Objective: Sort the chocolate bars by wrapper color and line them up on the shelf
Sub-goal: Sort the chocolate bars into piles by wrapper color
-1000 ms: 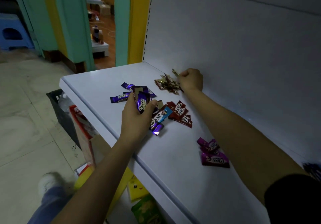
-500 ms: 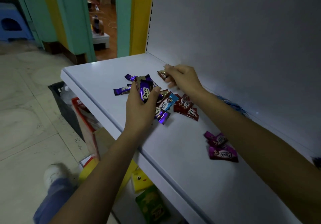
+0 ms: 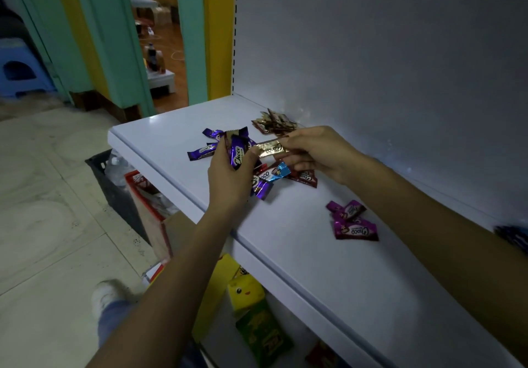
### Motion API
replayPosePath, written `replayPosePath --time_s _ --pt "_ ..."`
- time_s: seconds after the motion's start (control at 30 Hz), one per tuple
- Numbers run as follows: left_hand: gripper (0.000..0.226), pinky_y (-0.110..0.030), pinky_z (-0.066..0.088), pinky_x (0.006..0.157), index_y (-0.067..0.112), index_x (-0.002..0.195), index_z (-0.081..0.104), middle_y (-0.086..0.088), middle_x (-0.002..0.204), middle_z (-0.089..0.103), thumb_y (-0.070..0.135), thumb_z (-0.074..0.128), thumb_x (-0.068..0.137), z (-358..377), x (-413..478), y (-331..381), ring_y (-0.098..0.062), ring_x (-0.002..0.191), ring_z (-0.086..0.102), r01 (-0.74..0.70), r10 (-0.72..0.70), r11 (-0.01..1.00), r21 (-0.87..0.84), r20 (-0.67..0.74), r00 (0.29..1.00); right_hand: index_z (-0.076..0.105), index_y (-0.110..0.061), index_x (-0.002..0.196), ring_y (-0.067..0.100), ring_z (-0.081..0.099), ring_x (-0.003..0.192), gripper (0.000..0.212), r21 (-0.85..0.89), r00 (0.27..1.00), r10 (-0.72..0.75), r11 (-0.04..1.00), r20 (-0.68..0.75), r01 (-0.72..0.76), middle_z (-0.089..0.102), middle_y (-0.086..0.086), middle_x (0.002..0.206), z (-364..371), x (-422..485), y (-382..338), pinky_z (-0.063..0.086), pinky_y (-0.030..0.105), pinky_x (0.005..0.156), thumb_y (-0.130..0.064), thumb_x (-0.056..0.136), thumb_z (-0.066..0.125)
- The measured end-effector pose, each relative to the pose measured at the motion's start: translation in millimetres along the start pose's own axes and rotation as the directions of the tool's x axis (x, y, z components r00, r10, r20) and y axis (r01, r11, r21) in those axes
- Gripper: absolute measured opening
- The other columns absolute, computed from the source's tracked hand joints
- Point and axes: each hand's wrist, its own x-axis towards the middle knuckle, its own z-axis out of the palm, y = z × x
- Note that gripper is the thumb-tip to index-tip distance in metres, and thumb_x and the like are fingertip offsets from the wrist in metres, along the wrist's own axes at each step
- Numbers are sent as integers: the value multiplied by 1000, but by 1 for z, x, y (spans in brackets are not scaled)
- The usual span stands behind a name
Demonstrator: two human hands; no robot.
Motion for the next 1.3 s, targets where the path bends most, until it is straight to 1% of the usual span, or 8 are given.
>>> replayPosePath --time_s 0.33,0.43,0.53,0.73,0.93,1.03,1.13,1.3 --pt "28 -15 53 61 18 111 51 2 98 66 24 67 89 0 1 -4 -1 76 68 55 -55 997 -49 6 998 65 1 100 11 69 59 14 356 954 119 934 -276 -14 71 12 79 -20 41 7 54 18 54 -3 86 65" --pt "32 -32 58 74 12 108 54 -5 99 68 25 72 85 1 4 -10 -15 85 70 60 -60 995 -80 1 998 70 -2 85 8 63 54 7 117 875 1 991 -485 64 68 5 70 -19 77 0 49 15 50 -4 79 71" --pt "33 -17 55 66 9 115 58 -3 100 70 25 68 87 1 4 -7 -8 84 69 25 -25 996 -91 -5 1000 73 -8 85 12 64 72 8 -233 789 -236 965 -568 121 70 4 83 -11 113 -2 50 20 66 -12 83 66" --pt "28 -10 50 56 7 118 57 -2 99 70 20 60 93 3 7 -4 2 75 68 53 -55 988 -143 -9 998 51 -21 53 12 51 57 35 -606 916 -237 796 -325 -9 52 -5 57 10 153 17 38 23 60 -17 88 55" --pt "27 -10 48 55 11 118 58 0 98 71 23 61 93 4 9 -8 2 75 68 61 -63 991 -122 -12 998 70 -6 86 17 60 74 21 -609 929 -255 792 -269 41 66 5 81 4 145 11 45 23 65 -21 91 55" --pt "30 -10 49 58 11 118 58 1 99 71 27 61 93 4 9 -9 -1 78 68 37 -40 995 -96 -27 999 70 -4 92 19 66 82 39 -397 908 -314 898 -278 189 71 11 96 13 110 5 50 28 70 -38 95 52" --pt "30 -17 54 65 11 117 59 1 96 70 30 59 94 2 8 -7 -4 81 68 26 -32 994 -105 -52 998 68 -10 101 14 66 81 49 -54 980 -197 979 41 199 70 11 102 21 61 3 51 24 70 -53 87 50" --pt "11 -25 55 72 27 104 56 9 93 67 31 57 94 1 3 -5 -5 82 68 7 -13 996 -94 -67 998 71 -14 97 14 68 85 16 24 930 -249 967 269 252 72 1 90 22 21 6 53 26 75 -23 88 62"
